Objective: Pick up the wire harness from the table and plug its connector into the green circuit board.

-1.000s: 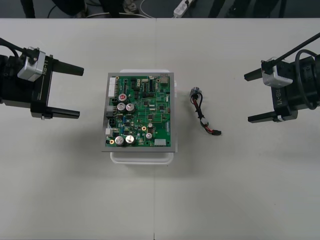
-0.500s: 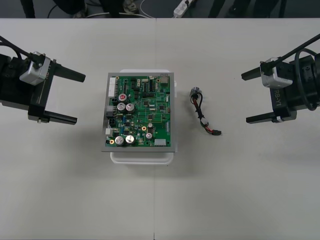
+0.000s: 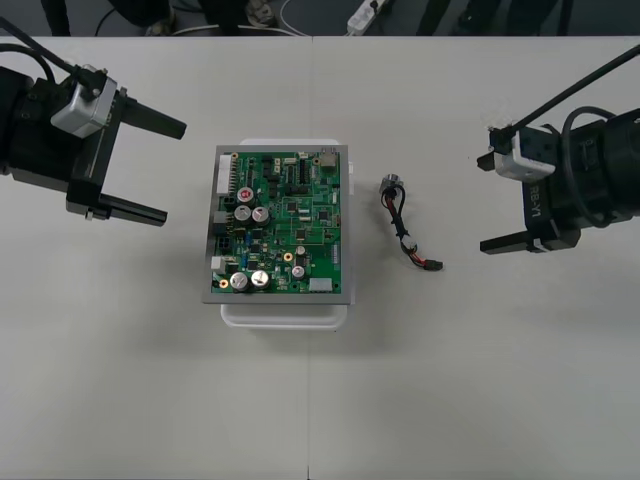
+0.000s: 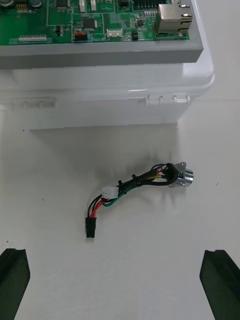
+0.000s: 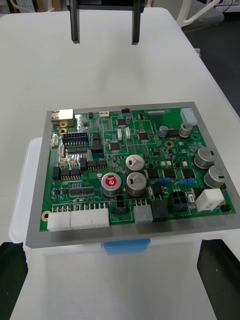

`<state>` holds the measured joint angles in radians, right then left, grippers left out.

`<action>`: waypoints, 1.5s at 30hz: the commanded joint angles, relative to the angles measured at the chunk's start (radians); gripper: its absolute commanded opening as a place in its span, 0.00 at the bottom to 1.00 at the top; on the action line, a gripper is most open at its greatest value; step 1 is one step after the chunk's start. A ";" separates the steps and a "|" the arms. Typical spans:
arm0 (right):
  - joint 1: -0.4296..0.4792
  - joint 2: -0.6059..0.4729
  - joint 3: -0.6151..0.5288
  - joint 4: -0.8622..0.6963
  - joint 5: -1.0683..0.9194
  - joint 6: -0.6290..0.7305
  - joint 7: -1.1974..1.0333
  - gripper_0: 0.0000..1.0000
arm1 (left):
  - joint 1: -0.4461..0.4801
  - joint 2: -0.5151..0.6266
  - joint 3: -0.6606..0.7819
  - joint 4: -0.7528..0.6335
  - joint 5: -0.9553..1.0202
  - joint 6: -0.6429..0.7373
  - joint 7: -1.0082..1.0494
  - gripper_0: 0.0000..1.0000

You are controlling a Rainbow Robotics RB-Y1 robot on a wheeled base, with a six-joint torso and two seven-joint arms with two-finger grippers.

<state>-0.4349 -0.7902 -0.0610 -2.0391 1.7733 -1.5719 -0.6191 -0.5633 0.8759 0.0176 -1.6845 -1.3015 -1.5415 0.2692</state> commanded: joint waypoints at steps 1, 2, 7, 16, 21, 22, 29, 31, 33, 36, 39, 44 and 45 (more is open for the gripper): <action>-0.008 -0.027 0.032 -0.044 0.035 0.001 -0.065 1.00 | -0.083 0.049 -0.021 -0.024 0.016 -0.029 0.105 1.00; -0.008 -0.027 0.033 -0.044 0.038 0.001 -0.074 1.00 | -0.089 0.049 -0.022 -0.024 0.018 -0.029 0.120 1.00; -0.015 -0.027 0.055 -0.044 0.060 0.001 -0.137 1.00 | -0.135 0.049 -0.038 -0.024 0.037 -0.029 0.200 1.00; -0.021 -0.038 0.090 -0.044 0.118 0.001 -0.162 1.00 | -0.213 0.051 -0.093 -0.026 0.037 -0.029 0.222 1.00; -0.041 -0.038 0.156 -0.042 0.198 0.001 -0.180 1.00 | -0.274 0.049 -0.165 -0.026 0.047 -0.029 0.240 1.00; -0.042 -0.038 0.162 -0.044 0.202 0.001 -0.182 1.00 | -0.280 0.049 -0.173 -0.024 0.050 -0.029 0.243 1.00; -0.044 -0.038 0.204 -0.044 0.222 0.001 -0.217 1.00 | -0.343 0.037 -0.271 -0.024 0.057 -0.029 0.266 1.00; -0.044 -0.038 0.222 -0.044 0.227 0.001 -0.228 1.00 | -0.354 0.023 -0.272 -0.023 0.045 -0.029 0.277 1.00; -0.044 -0.038 0.228 -0.044 0.230 0.001 -0.237 1.00 | -0.363 0.012 -0.272 -0.023 0.039 -0.029 0.286 1.00; -0.044 -0.038 0.239 -0.046 0.236 0.001 -0.246 1.00 | -0.379 -0.002 -0.272 -0.023 0.030 -0.025 0.309 1.00; -0.044 -0.038 0.256 -0.044 0.244 0.001 -0.257 1.00 | -0.389 -0.025 -0.272 -0.023 0.024 0.000 0.374 1.00; -0.048 -0.038 0.267 -0.044 0.264 0.001 -0.269 1.00 | -0.397 -0.075 -0.272 -0.023 -0.019 0.032 0.421 1.00; -0.051 -0.038 0.276 -0.046 0.267 0.001 -0.272 1.00 | -0.399 -0.086 -0.272 -0.023 -0.030 0.041 0.423 1.00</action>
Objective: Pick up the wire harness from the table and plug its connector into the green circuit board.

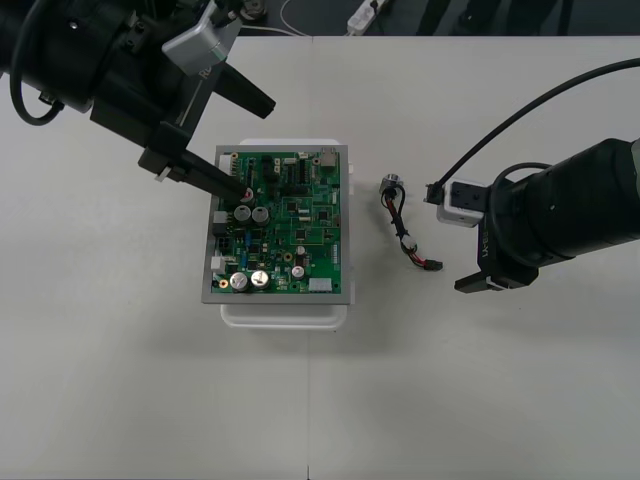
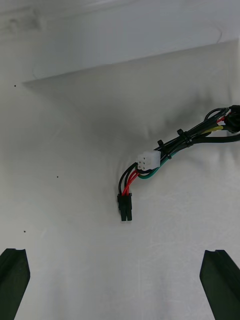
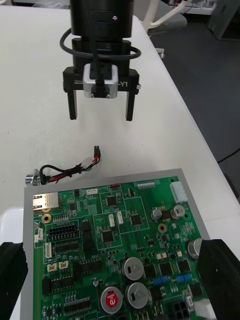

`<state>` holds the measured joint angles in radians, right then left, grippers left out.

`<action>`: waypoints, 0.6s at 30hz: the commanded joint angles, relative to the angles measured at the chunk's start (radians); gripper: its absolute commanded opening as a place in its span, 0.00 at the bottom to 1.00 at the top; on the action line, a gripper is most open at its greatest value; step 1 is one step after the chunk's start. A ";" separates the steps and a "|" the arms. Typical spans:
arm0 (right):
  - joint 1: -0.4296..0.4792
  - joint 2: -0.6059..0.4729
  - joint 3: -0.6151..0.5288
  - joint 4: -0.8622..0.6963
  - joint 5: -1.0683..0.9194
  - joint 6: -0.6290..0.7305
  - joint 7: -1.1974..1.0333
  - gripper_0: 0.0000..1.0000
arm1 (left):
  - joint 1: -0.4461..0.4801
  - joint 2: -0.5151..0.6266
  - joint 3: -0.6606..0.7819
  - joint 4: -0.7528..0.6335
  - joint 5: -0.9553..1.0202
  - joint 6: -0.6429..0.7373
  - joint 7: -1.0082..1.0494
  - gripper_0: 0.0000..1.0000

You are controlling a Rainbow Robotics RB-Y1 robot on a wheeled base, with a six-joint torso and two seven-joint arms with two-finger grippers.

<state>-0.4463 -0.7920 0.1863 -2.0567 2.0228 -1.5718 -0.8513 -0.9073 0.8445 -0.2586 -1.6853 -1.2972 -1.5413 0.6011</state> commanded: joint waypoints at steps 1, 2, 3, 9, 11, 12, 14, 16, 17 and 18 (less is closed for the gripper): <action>-0.045 -0.036 0.039 -0.026 0.022 0.001 -0.045 1.00 | -0.058 -0.064 0.004 -0.022 -0.045 0.050 0.094 1.00; -0.045 -0.036 0.042 -0.028 0.025 0.001 -0.046 1.00 | -0.058 -0.067 0.006 -0.022 -0.051 0.053 0.095 1.00; -0.049 -0.036 0.051 -0.028 0.030 0.001 -0.051 1.00 | -0.064 -0.074 0.004 -0.022 -0.060 0.063 0.098 1.00; -0.052 -0.036 0.067 -0.026 0.059 0.001 -0.071 1.00 | -0.074 -0.125 0.004 -0.022 -0.102 0.110 0.117 1.00; -0.060 -0.036 0.085 -0.026 0.094 0.001 -0.077 1.00 | -0.076 -0.143 0.004 -0.022 -0.116 0.125 0.121 1.00; -0.063 -0.036 0.091 -0.028 0.103 0.001 -0.080 1.00 | -0.077 -0.148 0.004 -0.022 -0.119 0.130 0.123 1.00; -0.071 -0.032 0.113 -0.028 0.146 0.001 -0.087 1.00 | -0.079 -0.160 0.004 -0.022 -0.126 0.145 0.124 1.00; -0.072 -0.029 0.122 -0.026 0.172 0.001 -0.091 1.00 | -0.079 -0.168 0.004 -0.022 -0.134 0.156 0.126 1.00; -0.072 -0.029 0.124 -0.026 0.175 0.001 -0.092 1.00 | -0.079 -0.170 0.004 -0.022 -0.137 0.159 0.128 1.00; -0.072 -0.024 0.128 -0.026 0.186 0.001 -0.095 1.00 | -0.079 -0.176 0.004 -0.022 -0.143 0.162 0.128 1.00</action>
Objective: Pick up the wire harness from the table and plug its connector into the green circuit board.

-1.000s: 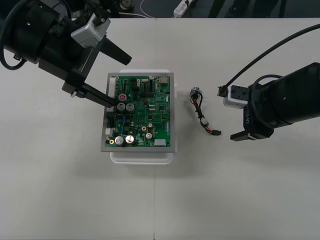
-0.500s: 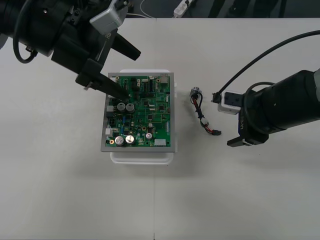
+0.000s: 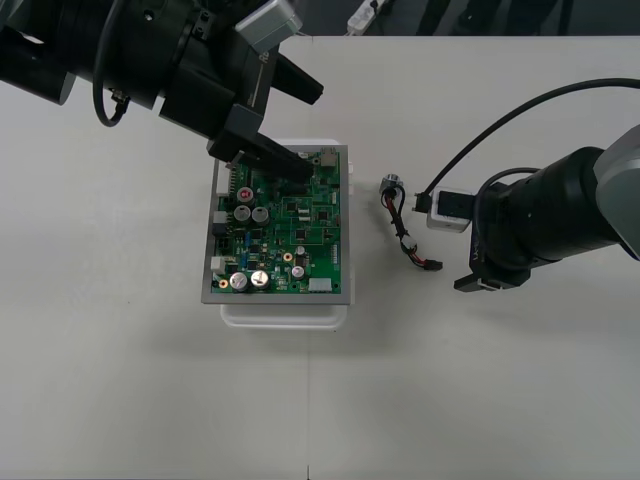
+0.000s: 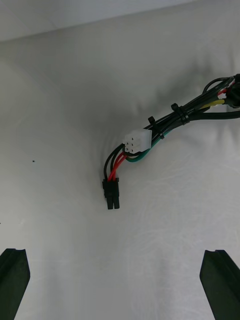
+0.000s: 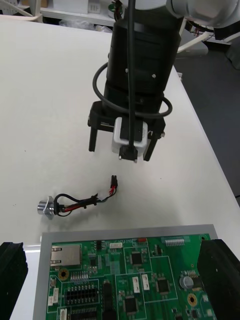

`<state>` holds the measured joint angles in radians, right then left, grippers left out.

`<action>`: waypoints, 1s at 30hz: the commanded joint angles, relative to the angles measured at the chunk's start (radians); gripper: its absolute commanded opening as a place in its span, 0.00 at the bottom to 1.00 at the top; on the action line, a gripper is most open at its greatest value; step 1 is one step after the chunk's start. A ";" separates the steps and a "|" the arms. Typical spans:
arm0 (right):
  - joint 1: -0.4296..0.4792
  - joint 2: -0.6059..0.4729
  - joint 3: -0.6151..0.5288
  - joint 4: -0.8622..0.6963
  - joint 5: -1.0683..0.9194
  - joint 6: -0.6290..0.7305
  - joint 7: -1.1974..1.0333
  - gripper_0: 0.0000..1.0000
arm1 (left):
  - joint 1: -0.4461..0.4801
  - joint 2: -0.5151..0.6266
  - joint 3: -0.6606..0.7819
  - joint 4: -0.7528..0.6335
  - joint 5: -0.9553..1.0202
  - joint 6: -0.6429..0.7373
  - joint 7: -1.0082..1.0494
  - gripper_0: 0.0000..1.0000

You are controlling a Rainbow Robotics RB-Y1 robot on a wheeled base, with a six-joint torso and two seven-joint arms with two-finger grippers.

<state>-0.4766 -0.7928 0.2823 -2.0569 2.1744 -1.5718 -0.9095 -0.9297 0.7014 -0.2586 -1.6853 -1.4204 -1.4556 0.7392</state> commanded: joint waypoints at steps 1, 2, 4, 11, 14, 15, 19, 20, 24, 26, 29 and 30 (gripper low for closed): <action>-0.042 -0.020 0.035 -0.026 0.041 0.001 -0.040 1.00 | -0.057 -0.036 0.004 -0.022 -0.023 0.083 -0.011 1.00; -0.042 -0.017 0.041 -0.026 0.050 0.001 -0.043 1.00 | -0.057 -0.039 0.004 -0.024 -0.026 0.086 -0.011 1.00; -0.043 -0.017 0.055 -0.026 0.067 0.001 -0.048 1.00 | -0.057 -0.042 0.004 -0.025 -0.026 0.090 -0.011 1.00; -0.053 -0.016 0.112 -0.026 0.108 0.001 -0.066 1.00 | -0.061 -0.043 0.004 -0.043 -0.041 0.098 -0.011 1.00; -0.053 -0.016 0.112 -0.023 0.107 0.001 -0.069 1.00 | -0.061 -0.045 0.004 -0.045 -0.046 0.106 -0.011 1.00; -0.054 -0.011 0.112 -0.019 0.107 0.001 -0.071 1.00 | -0.061 -0.048 0.004 -0.045 -0.052 0.106 -0.014 1.00; -0.060 0.007 0.112 0.023 0.100 0.001 -0.068 1.00 | -0.061 -0.051 0.004 -0.045 -0.055 0.106 -0.015 1.00; -0.065 0.017 0.112 0.043 0.100 0.001 -0.066 1.00 | -0.061 -0.051 0.004 -0.045 -0.058 0.106 -0.015 1.00; -0.074 0.035 0.114 0.077 0.108 0.001 -0.062 1.00 | -0.061 -0.051 0.004 -0.045 -0.063 0.106 -0.017 1.00; -0.077 0.035 0.124 0.077 0.122 0.001 -0.060 1.00 | -0.061 -0.053 0.004 -0.045 -0.063 0.106 -0.014 1.00; -0.093 0.035 0.163 0.077 0.150 0.001 -0.065 1.00 | -0.061 -0.053 0.004 -0.045 -0.063 0.106 -0.014 1.00; -0.099 0.035 0.179 0.077 0.163 0.001 -0.068 1.00 | -0.061 -0.053 0.004 -0.045 -0.063 0.106 -0.014 1.00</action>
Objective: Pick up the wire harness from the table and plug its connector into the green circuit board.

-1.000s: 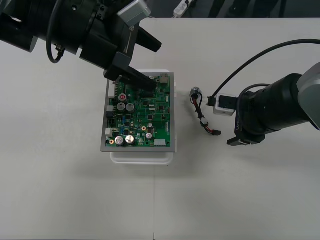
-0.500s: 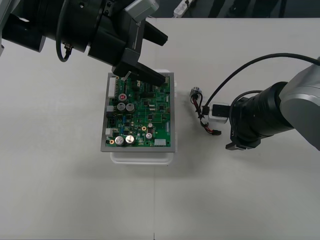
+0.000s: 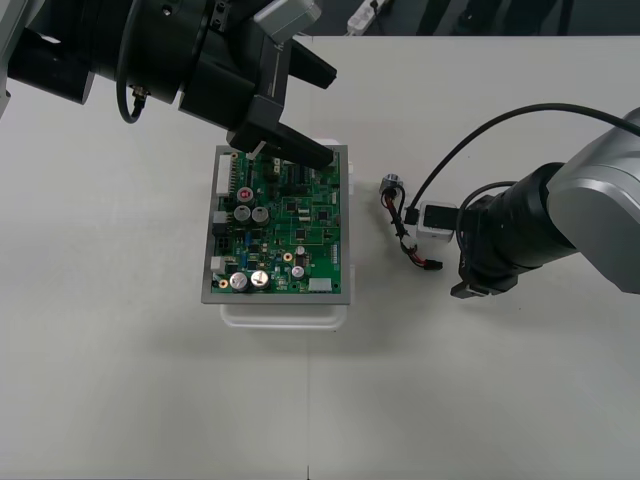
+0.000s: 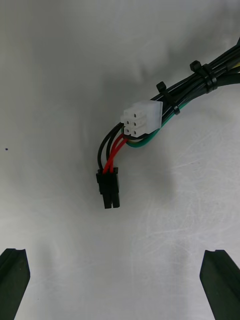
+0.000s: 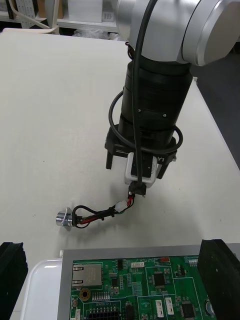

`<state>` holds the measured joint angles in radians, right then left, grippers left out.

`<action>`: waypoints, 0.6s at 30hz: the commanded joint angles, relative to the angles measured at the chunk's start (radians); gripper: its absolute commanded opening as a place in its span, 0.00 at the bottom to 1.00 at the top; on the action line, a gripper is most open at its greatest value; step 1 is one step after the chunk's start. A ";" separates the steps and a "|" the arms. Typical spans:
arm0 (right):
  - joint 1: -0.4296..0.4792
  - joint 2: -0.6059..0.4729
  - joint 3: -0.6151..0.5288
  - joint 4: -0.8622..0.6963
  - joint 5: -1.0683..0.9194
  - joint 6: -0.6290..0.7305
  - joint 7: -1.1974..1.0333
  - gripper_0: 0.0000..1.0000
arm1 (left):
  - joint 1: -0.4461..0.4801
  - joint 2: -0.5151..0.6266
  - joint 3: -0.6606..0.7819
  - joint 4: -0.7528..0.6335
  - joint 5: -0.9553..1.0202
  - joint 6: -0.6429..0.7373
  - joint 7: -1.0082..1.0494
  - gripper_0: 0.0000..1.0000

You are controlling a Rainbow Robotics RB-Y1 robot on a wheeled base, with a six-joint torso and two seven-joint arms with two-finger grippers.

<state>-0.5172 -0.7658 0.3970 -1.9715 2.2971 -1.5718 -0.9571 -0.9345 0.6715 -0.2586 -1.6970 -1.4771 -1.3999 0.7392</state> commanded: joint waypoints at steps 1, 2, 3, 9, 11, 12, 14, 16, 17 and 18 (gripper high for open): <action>-0.064 0.008 0.077 -0.009 0.051 0.001 -0.022 1.00 | -0.056 -0.023 0.004 -0.033 -0.006 0.050 -0.014 1.00; -0.067 0.008 0.082 -0.009 0.054 0.001 -0.023 1.00 | -0.056 -0.023 0.004 -0.033 -0.006 0.050 -0.014 1.00; -0.069 0.010 0.086 -0.009 0.058 0.001 -0.026 1.00 | -0.056 -0.023 0.004 -0.033 -0.006 0.050 -0.014 1.00; -0.072 0.010 0.106 -0.009 0.064 0.001 -0.028 1.00 | -0.056 -0.023 0.004 -0.033 -0.006 0.050 -0.014 1.00; -0.076 0.010 0.126 -0.009 0.081 0.001 -0.032 1.00 | -0.056 -0.023 0.004 -0.033 -0.006 0.050 -0.014 1.00; -0.076 0.010 0.131 -0.009 0.085 0.001 -0.034 1.00 | -0.056 -0.023 0.004 -0.033 -0.006 0.050 -0.014 1.00; -0.076 0.013 0.143 -0.009 0.102 0.001 -0.040 1.00 | -0.056 -0.023 0.004 -0.033 -0.006 0.050 -0.014 1.00; -0.076 0.017 0.146 -0.007 0.113 0.001 -0.043 1.00 | -0.056 -0.023 0.004 -0.033 -0.006 0.050 -0.014 1.00; -0.075 0.022 0.146 -0.006 0.119 0.001 -0.045 1.00 | -0.056 -0.023 0.004 -0.033 -0.006 0.050 -0.014 1.00; -0.076 0.023 0.146 -0.006 0.120 0.001 -0.045 1.00 | -0.056 -0.023 0.004 -0.033 -0.006 0.050 -0.014 1.00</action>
<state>-0.5573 -0.7622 0.5289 -1.9703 2.4004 -1.5718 -0.9590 -0.9391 0.6687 -0.2586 -1.6976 -1.4789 -1.3998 0.7392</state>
